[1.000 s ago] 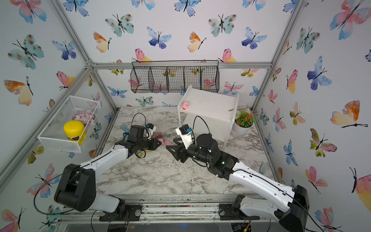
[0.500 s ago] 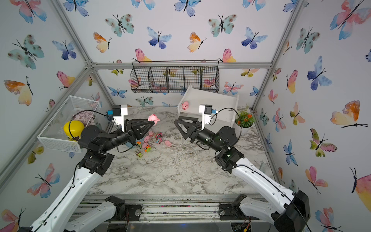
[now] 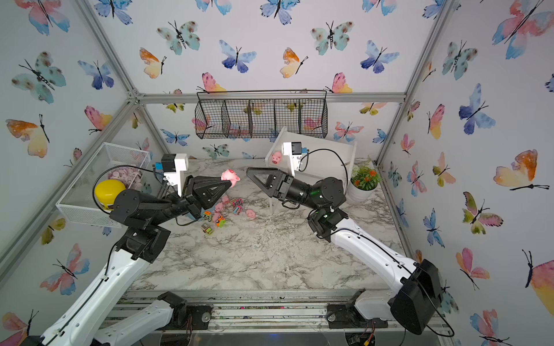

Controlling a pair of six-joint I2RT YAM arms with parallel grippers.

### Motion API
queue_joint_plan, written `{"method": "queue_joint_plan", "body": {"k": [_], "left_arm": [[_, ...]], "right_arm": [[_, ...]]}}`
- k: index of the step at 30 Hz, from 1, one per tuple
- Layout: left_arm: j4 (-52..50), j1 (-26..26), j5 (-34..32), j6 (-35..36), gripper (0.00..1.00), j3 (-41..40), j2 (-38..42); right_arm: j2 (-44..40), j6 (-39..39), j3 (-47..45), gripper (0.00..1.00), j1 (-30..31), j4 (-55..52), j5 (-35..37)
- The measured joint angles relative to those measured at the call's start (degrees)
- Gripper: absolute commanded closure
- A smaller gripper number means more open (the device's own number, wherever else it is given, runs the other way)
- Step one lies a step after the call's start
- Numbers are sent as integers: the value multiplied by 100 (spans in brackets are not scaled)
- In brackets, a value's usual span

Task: Organize plastic toys on shelves
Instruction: Place the plastic toy on the shelf.

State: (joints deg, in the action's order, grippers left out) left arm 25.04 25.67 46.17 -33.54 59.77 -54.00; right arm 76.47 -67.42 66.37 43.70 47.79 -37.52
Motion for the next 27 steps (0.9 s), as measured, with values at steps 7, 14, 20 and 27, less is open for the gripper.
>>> {"method": "queue_joint_plan", "body": {"k": [7,14,20,27], "left_arm": [[-2,133,0,72,89,0,-118],[-15,173,-127,101,89,2,-142],[-7,175,-361,20,89,2,-142],[129,190,-402,-111,89,2,-146]], "right_arm": [[122,175,446,50,199,-522,-153],[197,345,546,50,240,-752,-234],[197,361,415,50,240,-575,-299],[256,358,411,72,240,-417,-339]]}}
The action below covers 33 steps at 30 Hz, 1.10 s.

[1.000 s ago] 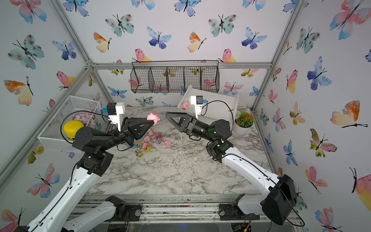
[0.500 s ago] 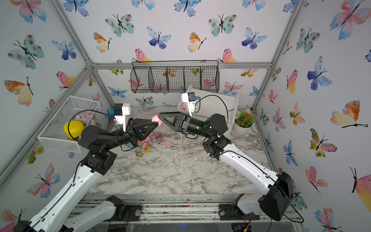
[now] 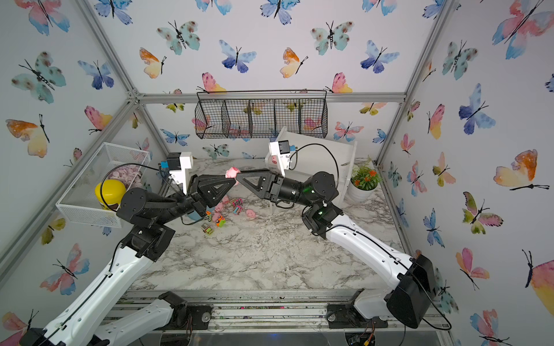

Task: Organize plastic toys on shelves
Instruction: Place the plastic toy on the shelf.

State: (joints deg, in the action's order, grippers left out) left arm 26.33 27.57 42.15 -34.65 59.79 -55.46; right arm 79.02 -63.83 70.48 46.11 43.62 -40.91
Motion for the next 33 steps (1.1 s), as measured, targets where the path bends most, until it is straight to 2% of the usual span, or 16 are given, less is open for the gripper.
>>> {"method": "queue_joint_plan", "body": {"k": [7,11,13,17,20,25,28,33], "left_arm": [[68,-7,-13,-31,85,2,0],[37,-7,-13,31,68,0,2],[-90,-7,-22,116,56,0,13],[-612,-13,-269,396,39,-2,116],[-1200,-66,-647,715,36,13,345],[-2118,-160,-1075,1300,35,293,658],[-2511,-162,-1073,1823,35,431,730],[-2938,-114,-885,2953,36,428,765]], "right_arm": [[85,50,2,92,-4,90,-22],[85,151,2,95,0,85,-22],[61,293,2,97,2,9,0],[-118,966,177,97,2,-791,72],[-186,2203,1032,97,9,-2428,391],[-306,4819,2645,97,26,-5224,1727],[-369,6214,3228,97,26,-6411,2505],[-278,8070,3812,97,24,-7971,3178]]}}
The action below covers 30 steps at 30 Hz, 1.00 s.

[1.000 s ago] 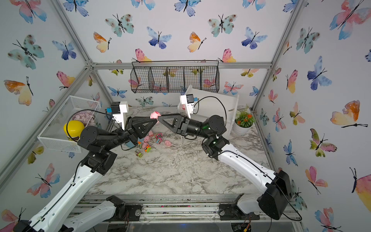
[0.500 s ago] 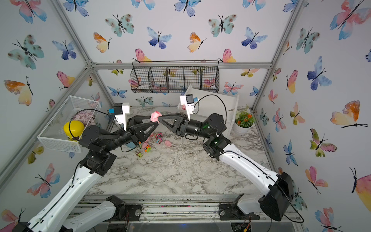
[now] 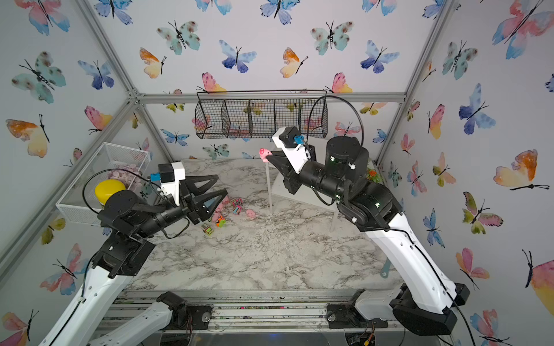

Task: Organize plastic toys on shelves
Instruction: Place the plastic toy on the shelf.

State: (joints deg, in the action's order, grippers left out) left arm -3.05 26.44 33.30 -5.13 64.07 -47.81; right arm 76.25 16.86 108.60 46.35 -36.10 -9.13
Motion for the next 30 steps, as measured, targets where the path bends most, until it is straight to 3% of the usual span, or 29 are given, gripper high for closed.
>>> {"method": "queue_joint_plan", "body": {"k": [4,9,12,21,30], "left_arm": [[-118,450,-11,1091,36,0,-96],[-122,1482,-407,2463,37,0,-407],[-52,1751,-511,2848,42,-7,-693],[426,1755,-627,2841,52,-210,-1014],[708,1757,-444,2422,55,-260,-1353]], "right_arm": [[190,1025,162,97,0,-911,195],[317,1821,57,97,4,-1582,297],[271,2225,-127,97,4,-1722,295],[-297,3314,-890,96,22,-1875,157],[-472,3805,-1064,96,22,-1827,2]]}}
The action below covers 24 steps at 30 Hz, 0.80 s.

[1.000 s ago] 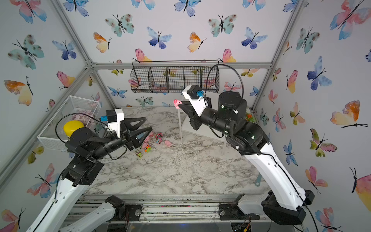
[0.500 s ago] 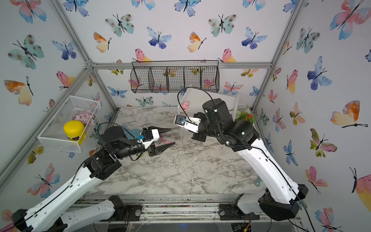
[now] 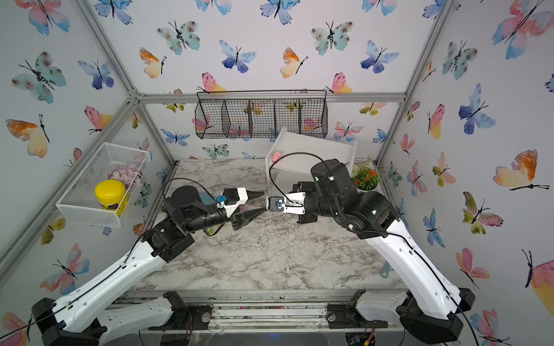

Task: Organize plastic toys on shelves
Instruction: Place the plastic toy on the shelf.

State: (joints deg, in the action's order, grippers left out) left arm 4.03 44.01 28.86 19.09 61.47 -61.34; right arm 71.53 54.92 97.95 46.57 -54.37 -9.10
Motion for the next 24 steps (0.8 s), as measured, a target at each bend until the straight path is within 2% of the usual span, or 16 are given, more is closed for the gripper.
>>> {"method": "queue_joint_plan", "body": {"k": [8,14,24], "left_arm": [[57,42,48,-160,57,0,-149],[153,131,140,-225,63,0,-297],[216,138,146,-264,62,4,-343]], "right_arm": [[22,131,-9,97,0,59,-142],[39,168,-9,97,2,85,-221],[52,173,-9,97,4,76,-229]]}}
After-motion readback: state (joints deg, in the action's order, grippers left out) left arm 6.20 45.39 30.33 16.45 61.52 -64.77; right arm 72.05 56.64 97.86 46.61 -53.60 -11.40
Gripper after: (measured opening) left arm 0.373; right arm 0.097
